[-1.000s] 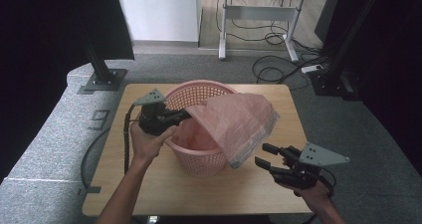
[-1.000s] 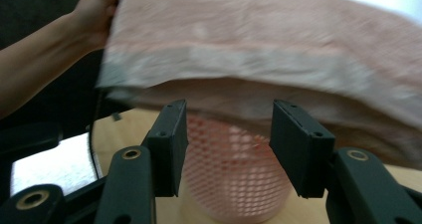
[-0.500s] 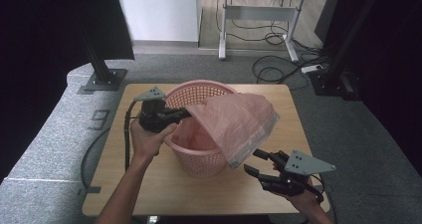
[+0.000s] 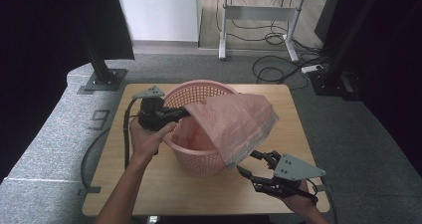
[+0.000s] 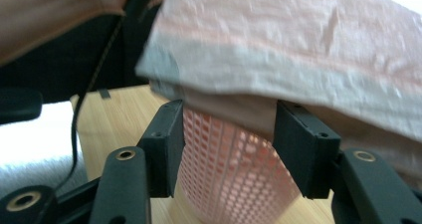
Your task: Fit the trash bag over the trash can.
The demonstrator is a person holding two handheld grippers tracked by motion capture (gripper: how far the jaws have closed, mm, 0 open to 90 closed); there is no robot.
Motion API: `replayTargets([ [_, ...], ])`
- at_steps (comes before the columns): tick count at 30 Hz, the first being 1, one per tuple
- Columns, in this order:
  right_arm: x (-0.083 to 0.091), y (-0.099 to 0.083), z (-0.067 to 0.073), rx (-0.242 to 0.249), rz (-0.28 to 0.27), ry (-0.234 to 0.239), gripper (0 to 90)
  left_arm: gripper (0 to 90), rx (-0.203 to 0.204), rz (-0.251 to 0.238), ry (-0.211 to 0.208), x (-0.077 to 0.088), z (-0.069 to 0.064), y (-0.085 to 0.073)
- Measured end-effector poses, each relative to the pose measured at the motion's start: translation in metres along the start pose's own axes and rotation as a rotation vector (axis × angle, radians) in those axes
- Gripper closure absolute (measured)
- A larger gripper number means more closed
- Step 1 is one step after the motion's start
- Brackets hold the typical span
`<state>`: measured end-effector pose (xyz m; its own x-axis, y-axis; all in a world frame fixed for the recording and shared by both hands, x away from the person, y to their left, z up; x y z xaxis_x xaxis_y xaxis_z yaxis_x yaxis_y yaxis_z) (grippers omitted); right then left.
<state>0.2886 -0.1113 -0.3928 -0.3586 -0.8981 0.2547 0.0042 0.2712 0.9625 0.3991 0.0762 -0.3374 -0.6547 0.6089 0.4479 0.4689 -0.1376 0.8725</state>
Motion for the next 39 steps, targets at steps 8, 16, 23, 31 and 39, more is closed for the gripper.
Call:
replayTargets([
  [8,-0.006,-0.002,-0.007,0.009,0.016,-0.075,38.4,89.3,0.003,0.010,-0.012,-0.003,-0.004,0.002],
  [16,-0.003,0.015,-0.004,0.045,-0.029,-0.074,48.9,89.2,0.005,0.011,-0.014,-0.002,-0.003,0.002],
  [23,-0.001,0.030,-0.006,0.026,-0.059,-0.029,64.4,89.1,0.008,0.008,-0.017,0.000,-0.003,0.001],
  [31,0.001,0.051,-0.017,0.011,-0.101,-0.047,74.1,89.1,0.001,-0.001,-0.013,0.001,-0.003,0.000],
  [39,0.000,0.067,-0.038,-0.005,-0.095,-0.187,68.5,89.0,-0.030,0.002,-0.024,0.001,-0.011,0.000],
])
Point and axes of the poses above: each handheld gripper's, and its own axes: x roughly backward along the jaws, y roughly out of its top, z roughly to its left, the point moved 10 cm from there along -x, roughly forward along the jaws, and after that the axes turned 14 degrees about y, right-handed, at the moved point
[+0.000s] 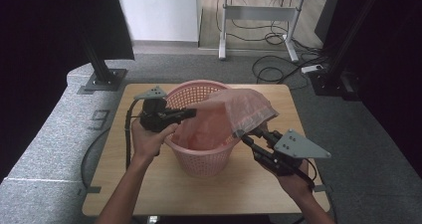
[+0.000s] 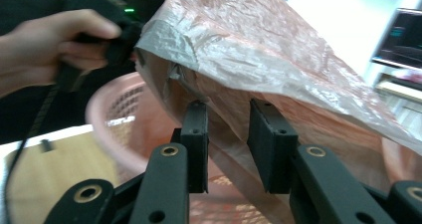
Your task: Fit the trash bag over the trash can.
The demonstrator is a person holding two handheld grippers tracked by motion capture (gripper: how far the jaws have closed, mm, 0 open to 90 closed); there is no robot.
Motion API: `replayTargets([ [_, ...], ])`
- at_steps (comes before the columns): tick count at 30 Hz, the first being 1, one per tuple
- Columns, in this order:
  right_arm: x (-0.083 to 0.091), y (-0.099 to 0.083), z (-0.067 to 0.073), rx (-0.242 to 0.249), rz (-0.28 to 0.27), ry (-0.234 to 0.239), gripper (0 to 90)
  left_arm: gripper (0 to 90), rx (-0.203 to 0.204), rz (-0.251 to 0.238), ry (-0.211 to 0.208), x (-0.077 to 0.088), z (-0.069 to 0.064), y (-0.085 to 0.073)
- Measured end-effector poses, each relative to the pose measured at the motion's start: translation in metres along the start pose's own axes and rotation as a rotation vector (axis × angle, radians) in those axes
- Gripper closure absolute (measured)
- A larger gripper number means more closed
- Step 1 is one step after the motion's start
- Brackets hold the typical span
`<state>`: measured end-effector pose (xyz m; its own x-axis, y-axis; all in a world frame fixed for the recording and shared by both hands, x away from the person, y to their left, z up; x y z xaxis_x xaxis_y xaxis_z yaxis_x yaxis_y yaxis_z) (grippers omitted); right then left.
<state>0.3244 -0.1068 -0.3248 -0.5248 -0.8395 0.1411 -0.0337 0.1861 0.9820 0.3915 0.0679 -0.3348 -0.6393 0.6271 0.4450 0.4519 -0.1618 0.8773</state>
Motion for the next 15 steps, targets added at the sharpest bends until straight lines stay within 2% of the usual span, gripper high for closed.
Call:
replayTargets([
  [3,-0.001,0.004,-0.006,-0.020,-0.015,-0.025,70.1,89.0,-0.003,-0.003,0.001,0.001,0.000,0.000],
  [8,-0.002,0.007,-0.008,-0.035,-0.036,-0.003,88.8,88.6,-0.007,0.004,-0.014,0.002,0.000,-0.001],
  [13,0.002,0.007,-0.011,-0.038,-0.047,0.032,89.8,88.6,-0.013,-0.021,-0.025,0.010,0.005,-0.001],
  [15,0.008,0.007,-0.018,-0.050,-0.057,0.025,89.9,88.8,-0.006,-0.042,-0.043,0.014,0.008,0.000],
])
Point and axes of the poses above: each handheld gripper's, and its own axes: x roughly backward along the jaws, y roughly out of its top, z roughly to its left, the point moved 10 cm from there along -x, roughly forward along the jaws, and after that the axes turned 14 degrees about y, right-handed, at the moved point
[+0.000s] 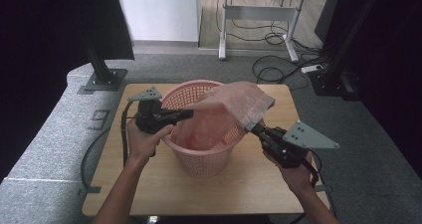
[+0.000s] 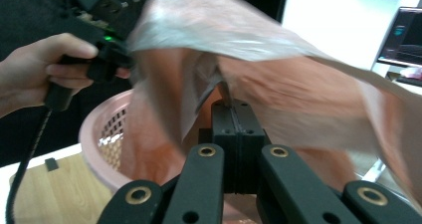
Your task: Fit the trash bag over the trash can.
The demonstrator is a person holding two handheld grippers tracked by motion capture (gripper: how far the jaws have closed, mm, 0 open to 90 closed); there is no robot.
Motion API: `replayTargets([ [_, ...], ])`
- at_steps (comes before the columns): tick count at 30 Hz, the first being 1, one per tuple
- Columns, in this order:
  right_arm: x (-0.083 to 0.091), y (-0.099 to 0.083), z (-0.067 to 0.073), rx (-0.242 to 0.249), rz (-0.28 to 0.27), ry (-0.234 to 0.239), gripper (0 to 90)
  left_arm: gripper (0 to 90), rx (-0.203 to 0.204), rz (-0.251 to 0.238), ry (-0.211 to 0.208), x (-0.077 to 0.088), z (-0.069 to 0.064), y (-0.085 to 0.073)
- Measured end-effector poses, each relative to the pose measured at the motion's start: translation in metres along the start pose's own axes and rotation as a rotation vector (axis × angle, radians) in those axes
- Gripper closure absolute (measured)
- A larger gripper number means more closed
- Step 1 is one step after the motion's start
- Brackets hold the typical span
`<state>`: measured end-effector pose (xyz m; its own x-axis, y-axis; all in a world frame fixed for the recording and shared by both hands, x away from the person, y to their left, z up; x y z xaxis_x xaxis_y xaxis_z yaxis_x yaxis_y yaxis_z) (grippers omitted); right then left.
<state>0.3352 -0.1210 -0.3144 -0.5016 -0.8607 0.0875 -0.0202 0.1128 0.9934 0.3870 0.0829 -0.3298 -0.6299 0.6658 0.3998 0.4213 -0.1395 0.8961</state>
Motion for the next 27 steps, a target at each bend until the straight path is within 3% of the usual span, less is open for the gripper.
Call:
replayTargets([
  [3,0.011,0.002,-0.017,-0.042,-0.023,-0.017,90.0,89.1,0.010,-0.030,-0.029,0.007,0.003,0.001],
  [8,0.023,0.000,-0.042,-0.080,-0.018,-0.061,90.0,89.3,-0.010,-0.075,-0.121,0.017,0.001,0.001],
  [11,0.023,0.001,-0.046,-0.085,-0.012,-0.062,90.0,89.4,-0.033,-0.092,-0.172,0.021,-0.004,0.001],
  [15,0.022,0.004,-0.048,-0.083,-0.003,-0.058,90.0,89.4,-0.031,-0.114,-0.235,0.027,-0.006,0.002],
  [23,0.019,0.008,-0.056,-0.102,0.009,-0.040,90.0,89.2,-0.039,-0.125,-0.261,0.031,-0.005,0.004],
  [27,0.018,0.012,-0.060,-0.100,0.013,-0.042,90.0,89.2,-0.028,-0.118,-0.242,0.029,0.000,0.006],
])
Point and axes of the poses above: each handheld gripper's, and its own axes: x roughly backward along the jaws, y roughly out of its top, z roughly to its left, the point moved 10 cm from there along -x, roughly forward along the jaws, and after that the axes turned 14 degrees about y, right-handed, at the moved point
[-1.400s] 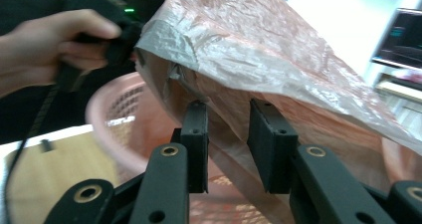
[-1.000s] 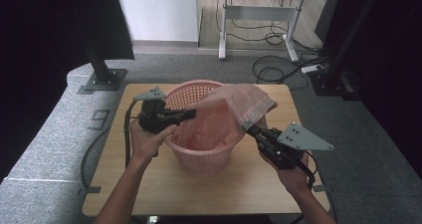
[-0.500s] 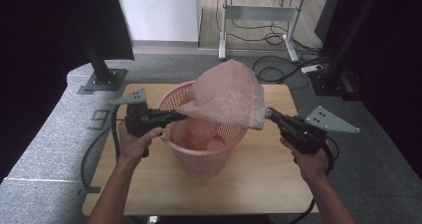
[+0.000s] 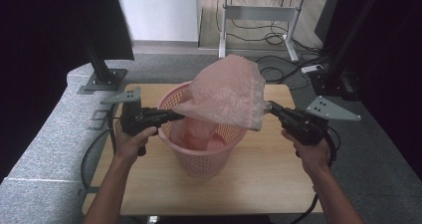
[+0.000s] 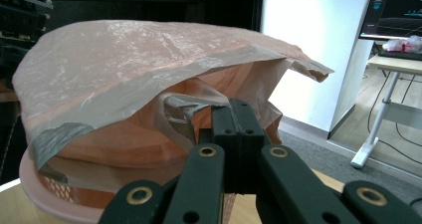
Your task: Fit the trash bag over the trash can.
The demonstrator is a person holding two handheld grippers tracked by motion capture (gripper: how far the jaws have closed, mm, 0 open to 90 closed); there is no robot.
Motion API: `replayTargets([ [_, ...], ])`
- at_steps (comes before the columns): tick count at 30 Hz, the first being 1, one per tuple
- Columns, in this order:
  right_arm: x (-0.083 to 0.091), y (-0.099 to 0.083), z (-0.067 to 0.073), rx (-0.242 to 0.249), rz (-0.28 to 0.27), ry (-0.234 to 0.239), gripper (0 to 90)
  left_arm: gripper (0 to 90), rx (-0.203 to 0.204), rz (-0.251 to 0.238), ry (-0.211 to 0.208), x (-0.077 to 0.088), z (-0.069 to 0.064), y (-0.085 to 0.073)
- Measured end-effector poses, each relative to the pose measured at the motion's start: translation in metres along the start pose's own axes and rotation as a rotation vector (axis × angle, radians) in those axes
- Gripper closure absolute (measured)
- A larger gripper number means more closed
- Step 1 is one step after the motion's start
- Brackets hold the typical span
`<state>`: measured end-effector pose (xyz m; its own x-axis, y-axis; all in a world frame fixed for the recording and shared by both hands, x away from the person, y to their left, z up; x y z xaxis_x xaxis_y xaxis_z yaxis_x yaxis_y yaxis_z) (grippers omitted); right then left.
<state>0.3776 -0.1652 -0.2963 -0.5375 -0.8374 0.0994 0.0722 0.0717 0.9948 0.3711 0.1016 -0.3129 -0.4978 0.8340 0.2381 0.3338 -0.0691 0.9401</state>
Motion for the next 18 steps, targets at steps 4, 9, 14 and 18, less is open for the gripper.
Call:
replayTargets([
  [4,0.000,0.005,-0.004,0.003,0.011,-0.011,90.0,89.4,-0.008,-0.013,0.025,0.000,0.001,0.003],
  [9,0.000,0.009,-0.012,0.005,0.023,-0.033,90.0,89.6,-0.003,-0.032,0.038,0.003,0.001,0.013],
  [14,0.004,0.013,-0.022,-0.002,0.030,-0.061,90.0,89.8,0.036,-0.065,0.030,0.009,0.007,0.019],
  [18,0.013,0.012,-0.034,-0.016,0.033,-0.089,90.0,89.8,0.068,-0.069,0.039,0.013,0.017,0.017],
])
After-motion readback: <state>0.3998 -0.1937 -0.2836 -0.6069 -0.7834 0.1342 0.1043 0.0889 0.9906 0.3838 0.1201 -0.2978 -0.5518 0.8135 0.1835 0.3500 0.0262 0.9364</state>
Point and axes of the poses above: each handheld gripper's, and its own axes: x roughly backward along the jaws, y roughly out of its top, z roughly to its left, the point moved 10 cm from there along -x, roughly forward along the jaws, and after that the axes turned 14 degrees about y, right-handed, at the moved point
